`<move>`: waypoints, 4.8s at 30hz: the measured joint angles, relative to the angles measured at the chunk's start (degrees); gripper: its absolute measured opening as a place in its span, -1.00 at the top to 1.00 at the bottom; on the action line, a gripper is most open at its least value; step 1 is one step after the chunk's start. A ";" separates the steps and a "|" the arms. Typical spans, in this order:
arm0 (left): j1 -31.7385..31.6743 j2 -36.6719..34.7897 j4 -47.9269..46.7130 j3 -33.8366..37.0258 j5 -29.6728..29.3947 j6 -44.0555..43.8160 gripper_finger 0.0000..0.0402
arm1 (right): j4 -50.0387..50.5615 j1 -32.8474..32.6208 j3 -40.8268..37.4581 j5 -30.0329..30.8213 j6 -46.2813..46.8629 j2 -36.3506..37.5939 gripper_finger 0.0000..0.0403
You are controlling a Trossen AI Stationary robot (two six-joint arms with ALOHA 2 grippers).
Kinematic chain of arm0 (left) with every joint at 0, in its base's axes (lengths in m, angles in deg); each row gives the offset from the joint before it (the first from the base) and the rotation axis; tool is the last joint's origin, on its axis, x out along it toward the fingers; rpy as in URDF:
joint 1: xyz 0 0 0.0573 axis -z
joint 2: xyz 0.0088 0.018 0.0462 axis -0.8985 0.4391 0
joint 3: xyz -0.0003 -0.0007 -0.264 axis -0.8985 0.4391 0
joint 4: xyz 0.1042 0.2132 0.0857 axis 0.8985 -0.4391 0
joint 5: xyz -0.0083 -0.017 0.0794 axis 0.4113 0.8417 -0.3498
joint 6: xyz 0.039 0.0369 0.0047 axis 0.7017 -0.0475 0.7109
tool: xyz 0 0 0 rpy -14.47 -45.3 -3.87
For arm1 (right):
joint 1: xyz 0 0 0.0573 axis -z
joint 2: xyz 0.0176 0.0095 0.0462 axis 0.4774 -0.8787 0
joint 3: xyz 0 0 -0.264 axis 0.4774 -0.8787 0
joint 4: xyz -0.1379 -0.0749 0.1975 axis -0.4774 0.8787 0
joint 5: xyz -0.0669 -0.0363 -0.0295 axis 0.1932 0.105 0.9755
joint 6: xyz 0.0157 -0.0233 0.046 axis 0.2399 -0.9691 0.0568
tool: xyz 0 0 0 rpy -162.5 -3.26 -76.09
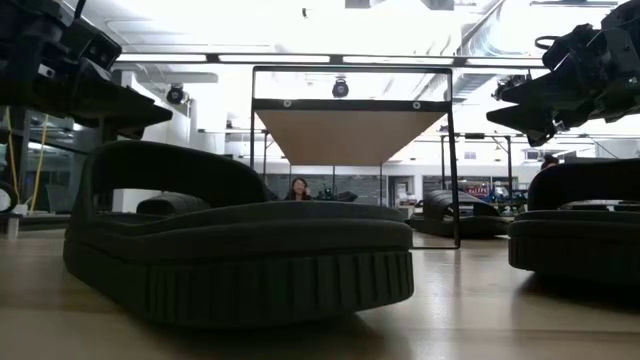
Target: Pick and place slides into the shelf
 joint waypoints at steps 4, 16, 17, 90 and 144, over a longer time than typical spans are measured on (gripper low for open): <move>0.00 0.02 0.00 0.00 0.00 0.00 0.16 | 0.00 -0.01 0.01 0.00 0.00 0.02 -0.14; 0.00 0.02 0.00 0.00 0.00 0.00 0.16 | 0.00 -0.02 0.00 0.00 0.00 0.00 -0.14; 0.00 0.00 0.00 0.00 0.00 0.00 0.16 | 0.00 0.00 0.02 0.01 0.00 0.02 -0.14; 0.01 0.02 0.00 0.02 0.00 0.00 0.16 | 0.00 -0.01 0.01 -0.01 0.00 0.02 -0.14; 0.00 0.02 7.11 0.02 -7.64 -16.48 0.16 | -15.51 0.00 0.00 9.21 4.87 0.00 -0.14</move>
